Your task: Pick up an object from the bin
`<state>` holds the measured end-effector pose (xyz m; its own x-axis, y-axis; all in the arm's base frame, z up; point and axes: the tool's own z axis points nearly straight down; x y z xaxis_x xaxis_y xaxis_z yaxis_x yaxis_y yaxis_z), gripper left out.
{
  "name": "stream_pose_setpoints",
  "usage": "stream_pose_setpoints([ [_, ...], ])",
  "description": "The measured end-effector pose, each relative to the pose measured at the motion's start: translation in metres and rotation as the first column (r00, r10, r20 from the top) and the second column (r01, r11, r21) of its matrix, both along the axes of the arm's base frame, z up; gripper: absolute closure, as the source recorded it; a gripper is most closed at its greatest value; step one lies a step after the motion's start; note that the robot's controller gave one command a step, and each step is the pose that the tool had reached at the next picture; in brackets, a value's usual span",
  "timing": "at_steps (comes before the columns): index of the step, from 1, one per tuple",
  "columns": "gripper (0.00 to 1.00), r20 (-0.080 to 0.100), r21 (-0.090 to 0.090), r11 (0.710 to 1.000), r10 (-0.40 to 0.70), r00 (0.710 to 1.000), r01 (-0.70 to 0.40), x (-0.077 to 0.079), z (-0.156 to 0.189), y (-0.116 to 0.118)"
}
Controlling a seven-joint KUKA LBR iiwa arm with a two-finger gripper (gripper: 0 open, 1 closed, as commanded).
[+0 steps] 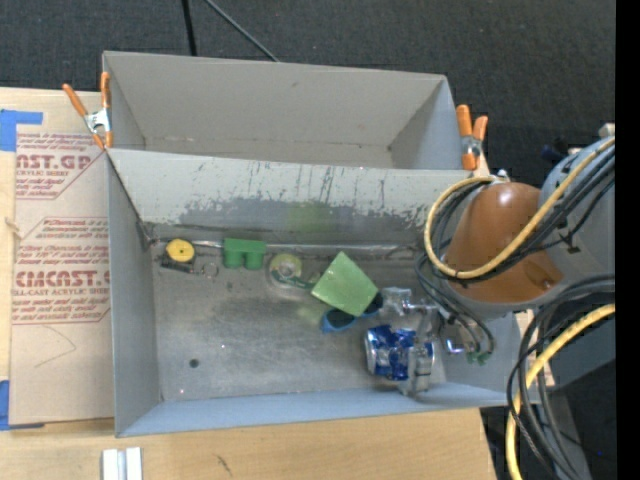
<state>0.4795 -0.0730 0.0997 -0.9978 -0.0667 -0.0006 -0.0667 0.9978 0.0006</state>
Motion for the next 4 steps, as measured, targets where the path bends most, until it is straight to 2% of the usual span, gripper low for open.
stream_pose_setpoints([
  [1, 0.0, 0.005, 0.0, 1.0, -0.007, 1.0, 0.007, 0.006, -0.031, 0.007],
  [2, 0.0, 0.009, -0.001, 1.0, -0.008, 1.0, 0.008, 0.007, -0.03, 0.007],
  [3, 1.0, 0.005, 0.0, 1.0, -0.007, 1.0, 0.007, 0.006, -0.031, 0.008],
  [4, 1.0, 0.002, -0.001, 1.0, -0.007, 1.0, 0.007, 0.006, -0.001, 0.008],
])
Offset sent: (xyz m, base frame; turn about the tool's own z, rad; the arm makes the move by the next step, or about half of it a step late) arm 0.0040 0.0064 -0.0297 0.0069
